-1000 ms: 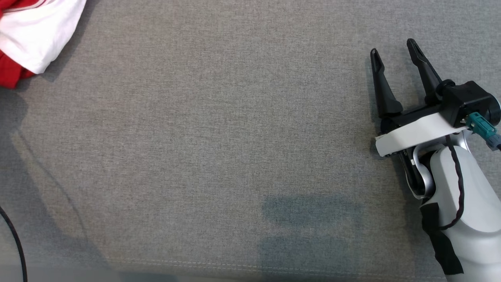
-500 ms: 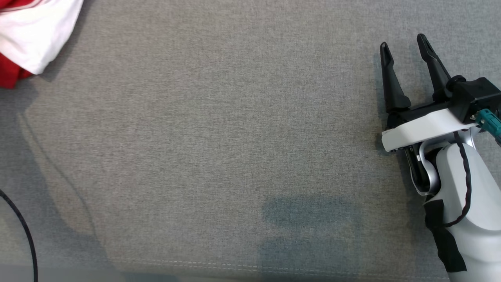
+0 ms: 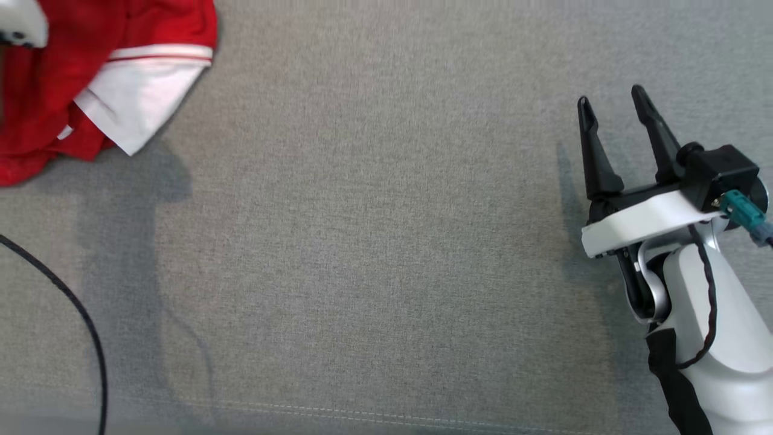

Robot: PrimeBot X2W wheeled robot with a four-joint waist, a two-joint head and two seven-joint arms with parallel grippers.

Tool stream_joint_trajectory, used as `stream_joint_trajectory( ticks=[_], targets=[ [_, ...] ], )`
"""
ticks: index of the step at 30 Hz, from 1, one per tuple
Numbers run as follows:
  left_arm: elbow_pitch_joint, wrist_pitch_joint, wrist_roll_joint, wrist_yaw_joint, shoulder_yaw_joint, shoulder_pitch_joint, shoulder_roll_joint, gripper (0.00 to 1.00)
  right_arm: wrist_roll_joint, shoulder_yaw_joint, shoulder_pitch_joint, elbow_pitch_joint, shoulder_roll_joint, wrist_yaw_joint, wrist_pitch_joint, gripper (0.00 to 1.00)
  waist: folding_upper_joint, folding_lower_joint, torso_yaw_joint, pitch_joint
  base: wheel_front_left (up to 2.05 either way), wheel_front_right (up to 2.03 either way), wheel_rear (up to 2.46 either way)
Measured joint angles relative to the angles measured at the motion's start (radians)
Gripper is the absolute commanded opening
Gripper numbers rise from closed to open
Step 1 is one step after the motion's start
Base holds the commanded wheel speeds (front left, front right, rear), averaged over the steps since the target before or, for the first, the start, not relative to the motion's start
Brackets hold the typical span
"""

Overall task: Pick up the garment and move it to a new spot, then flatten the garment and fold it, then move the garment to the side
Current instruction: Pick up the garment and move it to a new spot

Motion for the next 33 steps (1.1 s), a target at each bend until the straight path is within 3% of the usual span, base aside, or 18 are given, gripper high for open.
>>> stream_joint_trajectory(
  ticks=[8,17,25,33],
  targets=[
    [-0.236,-0.005,-0.012,-0.054,-0.029,0.056,-0.094,0.0,0.011,-0.002,0.046,0.011,0.016,0.0,0.0,1.0,0.0,0.0,-0.027,-0.1,0.0,0.0,0.0],
    [-0.312,0.017,-0.043,-0.105,-0.126,0.054,-0.207,0.0,0.035,-0.001,0.081,0.017,0.024,0.0,0.0,1.0,0.0,0.0,-0.102,-0.165,0.0,0.0,0.0],
    [-0.252,0.023,-0.067,-0.111,-0.173,0.073,-0.258,0.0,0.042,0.003,0.091,0.016,0.029,0.0,0.0,1.0,0.0,0.0,-0.191,-0.182,0.0,0.0,0.0],
    [-0.102,0.004,-0.095,-0.106,-0.178,0.244,-0.277,0.0,0.052,0.006,0.091,0.015,0.03,0.0,0.0,1.0,0.0,0.0,-0.224,-0.161,0.0,0.0,0.0]
  ],
)
